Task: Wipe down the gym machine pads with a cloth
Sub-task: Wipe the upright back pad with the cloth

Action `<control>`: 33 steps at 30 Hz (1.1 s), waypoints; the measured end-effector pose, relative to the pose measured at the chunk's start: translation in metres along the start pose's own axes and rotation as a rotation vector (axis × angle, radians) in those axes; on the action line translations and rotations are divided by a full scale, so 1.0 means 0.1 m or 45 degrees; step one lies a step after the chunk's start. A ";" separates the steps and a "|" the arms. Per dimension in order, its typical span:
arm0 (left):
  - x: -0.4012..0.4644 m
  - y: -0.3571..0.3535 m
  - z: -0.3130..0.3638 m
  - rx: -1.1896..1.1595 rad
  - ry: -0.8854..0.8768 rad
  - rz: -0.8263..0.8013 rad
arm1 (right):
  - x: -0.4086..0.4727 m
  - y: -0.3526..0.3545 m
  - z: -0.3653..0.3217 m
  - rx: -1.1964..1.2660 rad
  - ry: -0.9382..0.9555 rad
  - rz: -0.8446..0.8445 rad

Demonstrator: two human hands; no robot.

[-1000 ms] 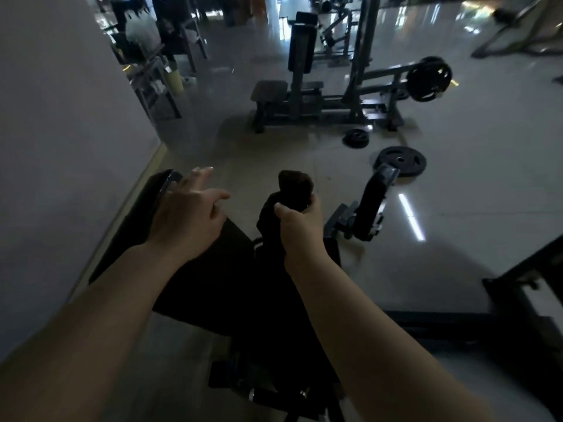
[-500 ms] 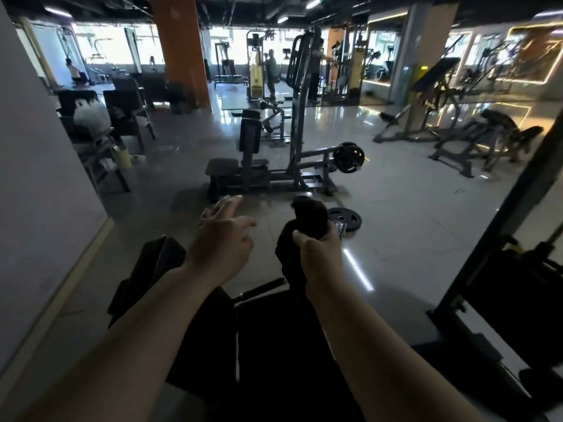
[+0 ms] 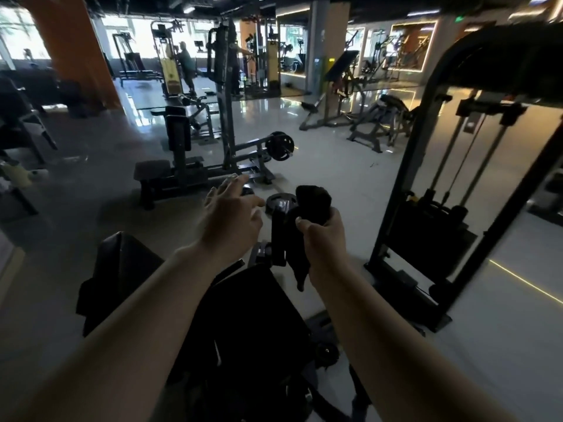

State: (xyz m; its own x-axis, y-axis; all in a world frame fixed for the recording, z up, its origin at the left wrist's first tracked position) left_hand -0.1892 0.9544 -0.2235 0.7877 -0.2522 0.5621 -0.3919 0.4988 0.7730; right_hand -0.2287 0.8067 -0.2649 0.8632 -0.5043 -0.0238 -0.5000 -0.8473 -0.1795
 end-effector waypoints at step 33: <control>-1.22 -1.47 2.55 -0.104 -0.096 -0.276 | -0.36 3.36 0.14 -0.047 -0.084 0.266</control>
State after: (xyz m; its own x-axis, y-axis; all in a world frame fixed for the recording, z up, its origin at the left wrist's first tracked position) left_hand -0.3488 0.7005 -0.3305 0.8103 -0.4201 0.4085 -0.1757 0.4910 0.8533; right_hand -0.4268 0.5429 -0.3385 0.7424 -0.6588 -0.1214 -0.6699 -0.7313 -0.1281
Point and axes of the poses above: each hand's wrist, its own x-axis towards the middle knuckle, its own y-axis out of the back of the hand, z = x × y, the point moved 6 cm from there along x, towards the middle knuckle, and after that the axes turned 4 degrees about z, right-handed, at the moved point
